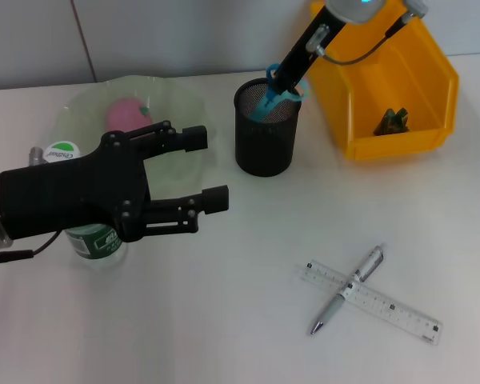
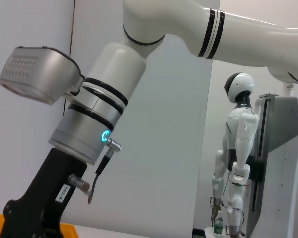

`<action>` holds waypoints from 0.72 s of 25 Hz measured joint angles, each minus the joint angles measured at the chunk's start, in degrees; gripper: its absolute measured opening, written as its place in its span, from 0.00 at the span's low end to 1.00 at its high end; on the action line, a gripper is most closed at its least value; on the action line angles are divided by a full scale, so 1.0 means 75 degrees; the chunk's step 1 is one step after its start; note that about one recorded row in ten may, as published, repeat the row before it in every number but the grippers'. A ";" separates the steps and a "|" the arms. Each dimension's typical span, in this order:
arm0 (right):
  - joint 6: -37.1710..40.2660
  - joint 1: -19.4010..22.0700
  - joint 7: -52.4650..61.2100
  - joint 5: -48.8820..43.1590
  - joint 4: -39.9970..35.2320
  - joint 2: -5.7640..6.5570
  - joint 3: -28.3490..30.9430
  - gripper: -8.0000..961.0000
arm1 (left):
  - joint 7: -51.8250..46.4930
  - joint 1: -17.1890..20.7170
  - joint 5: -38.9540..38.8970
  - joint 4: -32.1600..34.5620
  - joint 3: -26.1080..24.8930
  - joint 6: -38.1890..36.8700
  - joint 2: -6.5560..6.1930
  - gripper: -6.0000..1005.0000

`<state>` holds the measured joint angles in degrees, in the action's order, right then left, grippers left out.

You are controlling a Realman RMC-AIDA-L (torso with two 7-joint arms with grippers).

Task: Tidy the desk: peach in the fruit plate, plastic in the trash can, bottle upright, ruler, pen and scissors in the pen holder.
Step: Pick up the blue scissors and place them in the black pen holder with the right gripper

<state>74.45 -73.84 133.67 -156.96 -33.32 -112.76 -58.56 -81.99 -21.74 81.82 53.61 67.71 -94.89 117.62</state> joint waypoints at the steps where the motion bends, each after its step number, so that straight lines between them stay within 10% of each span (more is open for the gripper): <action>1: -0.0021 0.0000 0.0023 -0.0003 0.0001 -0.0020 -0.0017 0.13 | 0.0003 0.0013 -0.0006 0.0000 -0.0028 -0.0025 0.0003 0.84; 10: -0.0220 0.0012 0.0390 -0.0195 -0.0022 -0.0079 -0.0055 0.14 | 0.0006 0.0054 -0.0009 0.0000 -0.0110 -0.0135 0.0015 0.84; 18: -0.0259 0.0109 0.0390 -0.0201 -0.0317 -0.0177 -0.0051 0.42 | -0.0008 0.0051 -0.0004 0.0000 -0.0111 -0.0174 0.0003 0.84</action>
<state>72.50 -73.02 136.59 -158.47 -35.69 -114.09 -58.94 -82.05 -21.36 81.79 53.61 66.88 -96.19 117.64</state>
